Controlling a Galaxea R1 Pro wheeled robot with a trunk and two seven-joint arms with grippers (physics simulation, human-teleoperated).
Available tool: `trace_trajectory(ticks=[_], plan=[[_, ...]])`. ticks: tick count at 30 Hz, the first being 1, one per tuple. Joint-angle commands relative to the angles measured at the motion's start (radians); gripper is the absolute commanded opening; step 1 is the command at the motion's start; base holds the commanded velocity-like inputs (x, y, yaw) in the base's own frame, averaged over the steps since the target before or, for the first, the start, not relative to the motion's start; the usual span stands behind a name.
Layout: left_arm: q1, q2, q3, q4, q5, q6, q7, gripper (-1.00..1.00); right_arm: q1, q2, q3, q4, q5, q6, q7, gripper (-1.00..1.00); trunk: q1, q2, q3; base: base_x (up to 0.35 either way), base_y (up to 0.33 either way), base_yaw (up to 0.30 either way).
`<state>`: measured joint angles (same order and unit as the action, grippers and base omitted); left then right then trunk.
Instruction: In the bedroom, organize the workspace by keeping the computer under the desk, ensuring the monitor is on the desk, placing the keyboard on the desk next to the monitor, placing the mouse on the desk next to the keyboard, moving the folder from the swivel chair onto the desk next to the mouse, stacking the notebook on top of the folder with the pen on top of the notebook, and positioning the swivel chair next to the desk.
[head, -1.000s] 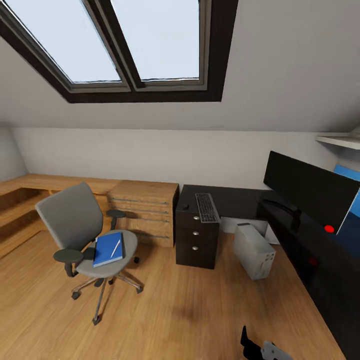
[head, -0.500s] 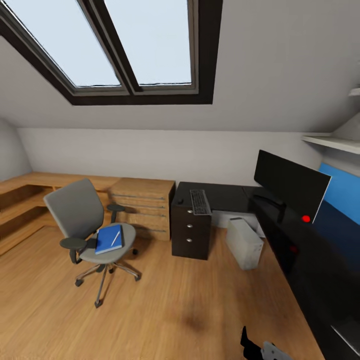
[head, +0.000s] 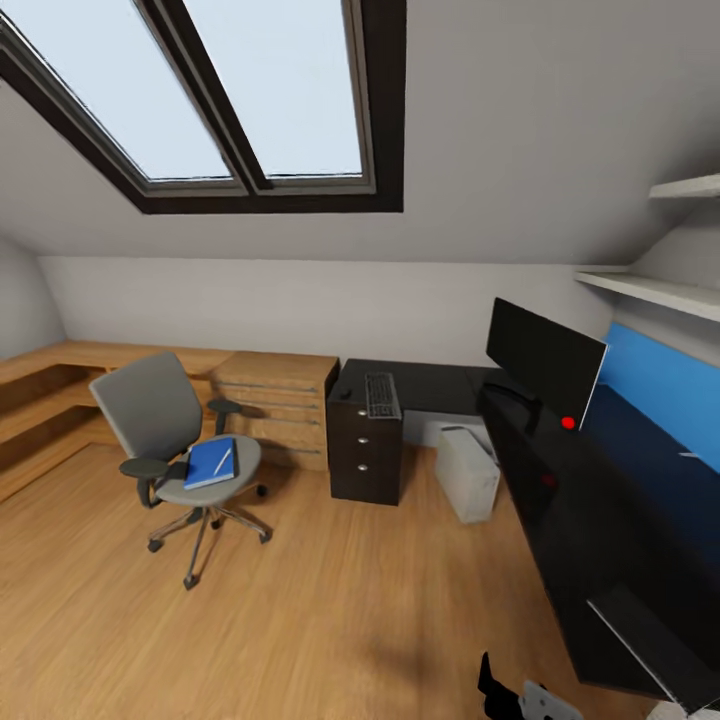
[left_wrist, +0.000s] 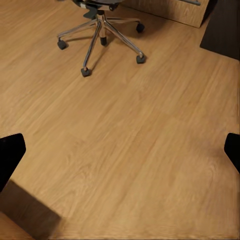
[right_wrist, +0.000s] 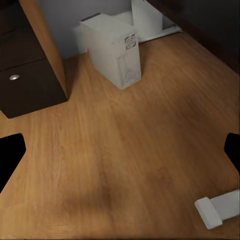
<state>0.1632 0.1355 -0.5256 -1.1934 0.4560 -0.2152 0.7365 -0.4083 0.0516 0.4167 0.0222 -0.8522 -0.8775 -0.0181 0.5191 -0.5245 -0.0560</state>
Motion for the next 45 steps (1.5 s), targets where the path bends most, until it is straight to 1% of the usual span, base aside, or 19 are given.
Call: trace_trajectory(ticks=[1,3,8,18,26,30,34,35,37,39,40,41,44,45], plan=[[-0.001,0.001,-0.003,-0.002,0.01,-0.007,0.003,1.0,-0.001,0.001,0.008,0.002,-0.003,-0.003,-0.002,1.0,-0.004,0.005,0.001,-0.282,-0.243,0.0],[-0.001,0.001,-0.003,-0.002,0.01,-0.006,0.001,1.0,-0.001,0.001,0.008,0.002,0.013,-0.003,-0.003,1.0,-0.008,0.012,0.005,-0.282,-0.243,0.0],[-0.001,0.001,-0.002,-0.002,0.01,-0.006,0.001,1.0,0.002,0.0,0.007,0.002,0.015,-0.003,-0.002,1.0,-0.008,0.012,0.005,-0.282,-0.243,-0.068],[-0.001,0.002,-0.002,-0.002,0.011,-0.01,-0.001,1.0,0.006,-0.001,0.008,0.002,0.016,-0.003,-0.002,1.0,-0.008,0.012,0.008,-0.254,-0.223,-0.237],[-0.001,0.003,0.0,-0.006,0.011,-0.013,-0.001,1.0,0.006,-0.002,0.007,0.001,0.016,-0.004,-0.002,1.0,-0.008,0.012,0.011,-0.056,-0.062,-0.24],[-0.001,0.002,0.002,-0.031,0.011,-0.014,0.0,1.0,0.006,-0.004,0.006,0.001,0.015,-0.004,-0.003,1.0,-0.008,0.012,0.011,-0.009,-0.01,-0.091],[-0.001,0.004,0.003,-0.054,0.012,-0.015,0.0,1.0,0.006,-0.008,0.005,0.0,0.016,-0.004,-0.003,1.0,0.008,-0.016,-0.001,-0.003,-0.003,-0.03],[-0.001,0.004,0.004,-0.059,0.012,-0.015,0.0,1.0,0.006,-0.011,0.005,0.0,0.016,-0.004,-0.003,1.0,0.011,-0.023,-0.004,-0.001,-0.001,-0.013],[-0.001,0.005,0.005,-0.068,0.013,-0.015,0.0,1.0,0.006,-0.041,0.005,-0.001,0.014,-0.002,0.0,1.0,0.019,-0.037,-0.011,0.0,0.0,-0.004],[-0.001,0.006,0.006,-0.07,0.014,-0.014,0.0,1.0,0.006,-0.056,0.005,-0.002,0.013,0.001,0.006,1.0,0.027,-0.051,-0.017,0.0,0.0,-0.003],[-0.001,0.007,0.007,-0.072,0.015,-0.013,-0.002,1.0,0.006,-0.072,0.002,-0.004,0.01,0.004,0.021,1.0,0.031,-0.058,-0.02,0.0,0.0,-0.001],[-0.001,0.009,0.009,-0.079,0.018,-0.011,-0.003,1.0,0.006,-0.087,-0.005,-0.007,0.005,0.01,0.049,1.0,0.034,-0.065,-0.023,0.0,0.0,0.0],[-0.001,0.015,0.013,-0.098,0.027,-0.009,-0.005,1.0,0.006,-0.111,-0.035,-0.02,-0.011,0.03,0.116,1.0,0.046,-0.086,-0.033,0.0,0.0,0.0],[-0.001,0.026,0.015,-0.112,0.044,-0.008,-0.006,1.0,0.006,-0.126,-0.074,-0.036,-0.033,0.056,0.172,1.0,0.05,-0.093,-0.036,0.0,0.0,0.0]])
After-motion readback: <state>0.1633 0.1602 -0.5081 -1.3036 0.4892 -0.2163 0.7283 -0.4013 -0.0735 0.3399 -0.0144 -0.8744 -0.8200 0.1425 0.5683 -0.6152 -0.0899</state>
